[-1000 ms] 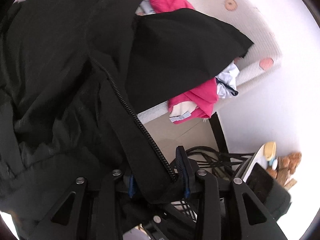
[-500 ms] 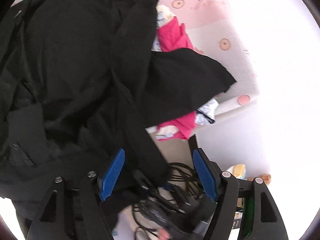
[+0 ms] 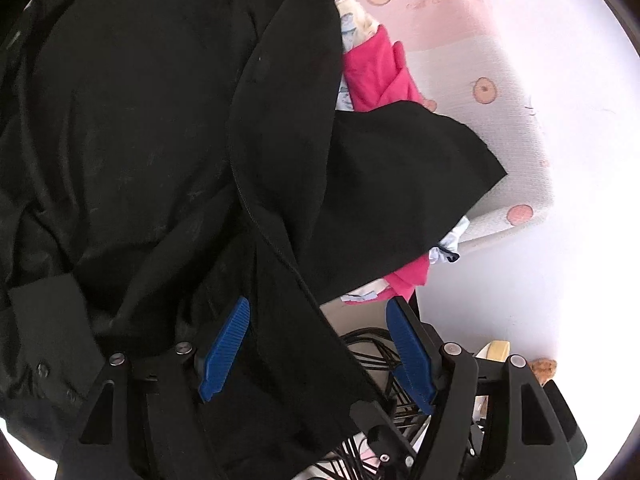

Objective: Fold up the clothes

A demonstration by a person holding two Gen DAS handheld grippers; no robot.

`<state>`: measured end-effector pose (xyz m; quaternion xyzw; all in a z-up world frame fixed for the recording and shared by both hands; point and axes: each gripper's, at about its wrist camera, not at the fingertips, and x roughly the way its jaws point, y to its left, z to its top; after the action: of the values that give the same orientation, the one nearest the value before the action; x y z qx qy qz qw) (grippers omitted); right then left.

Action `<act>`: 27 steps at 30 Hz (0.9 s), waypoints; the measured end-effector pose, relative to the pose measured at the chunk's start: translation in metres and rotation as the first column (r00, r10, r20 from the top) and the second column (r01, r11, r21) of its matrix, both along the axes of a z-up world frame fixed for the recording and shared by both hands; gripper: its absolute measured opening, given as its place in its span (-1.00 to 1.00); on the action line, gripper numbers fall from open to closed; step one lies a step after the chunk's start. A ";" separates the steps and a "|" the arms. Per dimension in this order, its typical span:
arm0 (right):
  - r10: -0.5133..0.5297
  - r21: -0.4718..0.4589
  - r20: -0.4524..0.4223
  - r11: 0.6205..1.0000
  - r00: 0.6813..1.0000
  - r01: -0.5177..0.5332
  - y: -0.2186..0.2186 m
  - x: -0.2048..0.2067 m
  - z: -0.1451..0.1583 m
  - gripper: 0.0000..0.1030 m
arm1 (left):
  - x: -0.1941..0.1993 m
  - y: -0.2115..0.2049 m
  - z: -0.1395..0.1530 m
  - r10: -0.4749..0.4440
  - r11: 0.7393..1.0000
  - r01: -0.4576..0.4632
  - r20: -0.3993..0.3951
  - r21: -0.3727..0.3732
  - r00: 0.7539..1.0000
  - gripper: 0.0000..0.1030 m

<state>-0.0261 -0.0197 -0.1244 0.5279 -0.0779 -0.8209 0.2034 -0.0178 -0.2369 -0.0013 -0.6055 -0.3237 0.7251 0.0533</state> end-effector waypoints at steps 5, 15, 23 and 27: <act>0.024 0.018 0.033 1.000 0.999 -0.025 -0.012 -0.013 -0.011 0.31 | -0.028 0.005 -0.031 0.029 0.999 -0.030 0.044 0.019 0.999 0.34; 0.035 0.067 0.115 0.997 0.993 -0.042 -0.016 -0.024 -0.042 0.28 | -0.050 -0.006 -0.069 0.083 0.996 -0.084 0.071 0.010 0.994 0.03; 0.112 0.029 0.128 0.993 0.985 -0.117 -0.014 -0.021 -0.043 -0.73 | -0.057 0.008 -0.075 0.104 0.994 -0.108 0.091 0.035 0.990 -0.43; 0.067 0.017 0.121 0.997 0.990 -0.069 -0.001 -0.019 -0.036 -0.82 | -0.058 0.023 -0.064 0.091 0.995 -0.093 0.064 0.036 0.994 -0.67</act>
<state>-0.0451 -0.0203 -0.1601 0.5809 -0.0633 -0.7809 0.2207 -0.0759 -0.2139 -0.0655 -0.6112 -0.3667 0.7011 0.0213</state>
